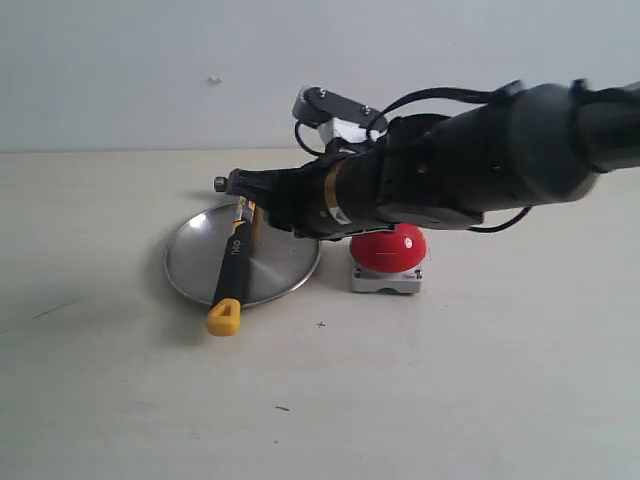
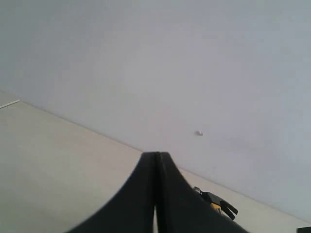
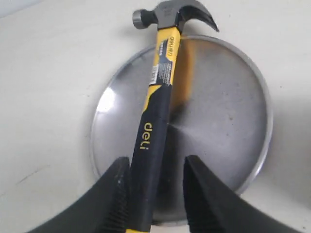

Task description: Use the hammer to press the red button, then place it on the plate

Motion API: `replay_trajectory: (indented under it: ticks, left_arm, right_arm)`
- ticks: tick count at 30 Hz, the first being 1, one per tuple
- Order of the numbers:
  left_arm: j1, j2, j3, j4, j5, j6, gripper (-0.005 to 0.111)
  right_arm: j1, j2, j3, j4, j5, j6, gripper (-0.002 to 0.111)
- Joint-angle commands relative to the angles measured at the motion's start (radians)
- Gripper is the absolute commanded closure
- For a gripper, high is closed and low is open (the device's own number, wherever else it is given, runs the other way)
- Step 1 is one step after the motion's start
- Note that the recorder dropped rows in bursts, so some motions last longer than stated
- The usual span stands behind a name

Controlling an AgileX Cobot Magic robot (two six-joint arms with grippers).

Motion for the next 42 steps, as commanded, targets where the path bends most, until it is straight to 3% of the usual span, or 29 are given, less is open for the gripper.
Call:
replay_trajectory:
  ticks: [1, 6, 13, 22, 30, 42]
  left_arm:
    - [0.001, -0.007, 0.003, -0.006, 0.005, 0.002, 0.107]
    - [0.001, -0.007, 0.003, -0.006, 0.005, 0.002, 0.107]
    - [0.001, -0.007, 0.003, -0.006, 0.005, 0.002, 0.107]
    - [0.001, -0.007, 0.003, -0.006, 0.005, 0.002, 0.107]
    - [0.001, -0.007, 0.003, -0.006, 0.005, 0.002, 0.107]
    - [0.001, -0.007, 0.003, -0.006, 0.005, 0.002, 0.107]
  right_arm:
    - [0.001, -0.207, 0.193, -0.008, 0.02, -0.15, 0.093]
    - [0.001, -0.486, 0.499, -0.036, -0.066, -0.232, 0.108]
    - [0.001, -0.865, 0.748, -0.022, -0.209, -0.277, 0.108]
    - [0.001, -1.381, 1.005, -0.022, -0.215, -0.25, 0.108]
    - [0.001, -1.665, 1.051, -0.026, -0.214, -0.22, 0.108]
    - [0.001, -1.747, 1.051, -0.034, -0.21, -0.24, 0.108]
